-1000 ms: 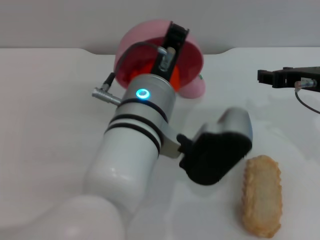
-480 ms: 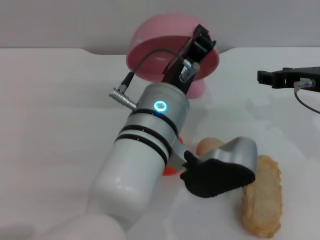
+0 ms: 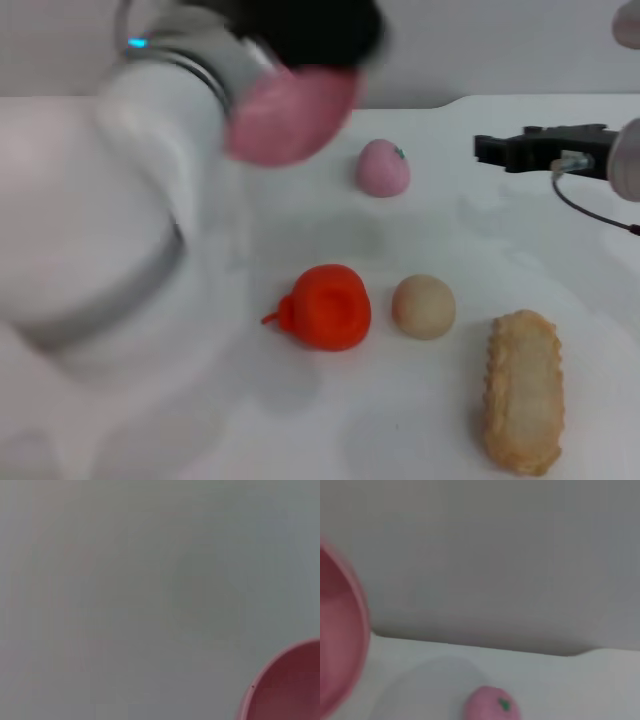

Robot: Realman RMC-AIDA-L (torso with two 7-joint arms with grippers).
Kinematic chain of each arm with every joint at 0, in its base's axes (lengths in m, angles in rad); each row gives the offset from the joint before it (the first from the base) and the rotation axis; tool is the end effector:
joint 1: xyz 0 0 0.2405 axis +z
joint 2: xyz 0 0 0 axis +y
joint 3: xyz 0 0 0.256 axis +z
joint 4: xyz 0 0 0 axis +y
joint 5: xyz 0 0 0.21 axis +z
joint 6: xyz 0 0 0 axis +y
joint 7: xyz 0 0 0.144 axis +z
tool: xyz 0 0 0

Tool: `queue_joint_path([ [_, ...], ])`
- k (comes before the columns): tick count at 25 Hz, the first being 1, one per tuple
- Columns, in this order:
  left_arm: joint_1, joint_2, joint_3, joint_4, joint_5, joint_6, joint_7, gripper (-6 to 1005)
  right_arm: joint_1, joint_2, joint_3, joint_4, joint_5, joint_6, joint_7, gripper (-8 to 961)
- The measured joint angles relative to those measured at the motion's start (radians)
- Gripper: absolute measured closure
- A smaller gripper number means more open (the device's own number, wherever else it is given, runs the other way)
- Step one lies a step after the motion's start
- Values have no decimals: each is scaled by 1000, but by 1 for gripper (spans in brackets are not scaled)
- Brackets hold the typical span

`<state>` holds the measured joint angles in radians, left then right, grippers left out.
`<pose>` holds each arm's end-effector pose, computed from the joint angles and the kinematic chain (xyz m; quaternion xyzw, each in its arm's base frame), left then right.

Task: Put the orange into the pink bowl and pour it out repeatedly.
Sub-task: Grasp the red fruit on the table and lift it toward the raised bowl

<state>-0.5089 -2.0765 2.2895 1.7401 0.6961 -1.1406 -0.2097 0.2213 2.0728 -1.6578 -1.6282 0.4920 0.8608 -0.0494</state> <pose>-0.0536 0.3372 -0.0172 -0.7796 0.0463 0.1192 0.6131 0.1829 0.3520 0.0109 -0.8062 0.4293 0.0881 0.3975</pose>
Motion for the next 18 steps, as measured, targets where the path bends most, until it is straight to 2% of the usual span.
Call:
queue_joint_path([
  [1,-23,2,-99,6,-144,-62,6,957,5,0,-3,3,15,-3,-15,297],
  [3,-52,6,-208,-2,-307,-133,17,957,22,1,-17,18,50,-12,-46,296],
  [4,-85,13,-356,-41,-511,-211,58,957,33,1,-28,30,61,-18,-54,295],
  [5,-85,13,-356,-41,-511,-211,58,957,49,1,-45,47,70,-25,-61,294],
  [6,-83,14,-414,-60,-578,-223,82,957,69,2,-62,67,74,-31,-64,294],
  [9,-83,14,-414,-60,-578,-223,82,956,138,2,-113,172,108,-59,-66,273],
  [10,-66,13,-493,-82,-659,-233,109,956,154,3,-123,198,123,-67,-67,263],
  [12,-66,13,-493,-82,-659,-233,109,956,168,3,-133,221,136,-76,-68,243],
  [13,-38,17,-618,-91,-752,-257,129,956,180,3,-144,238,147,-82,-68,234],
  [18,-45,18,-645,-91,-732,-269,134,956,247,4,-223,339,224,-126,-78,184],
])
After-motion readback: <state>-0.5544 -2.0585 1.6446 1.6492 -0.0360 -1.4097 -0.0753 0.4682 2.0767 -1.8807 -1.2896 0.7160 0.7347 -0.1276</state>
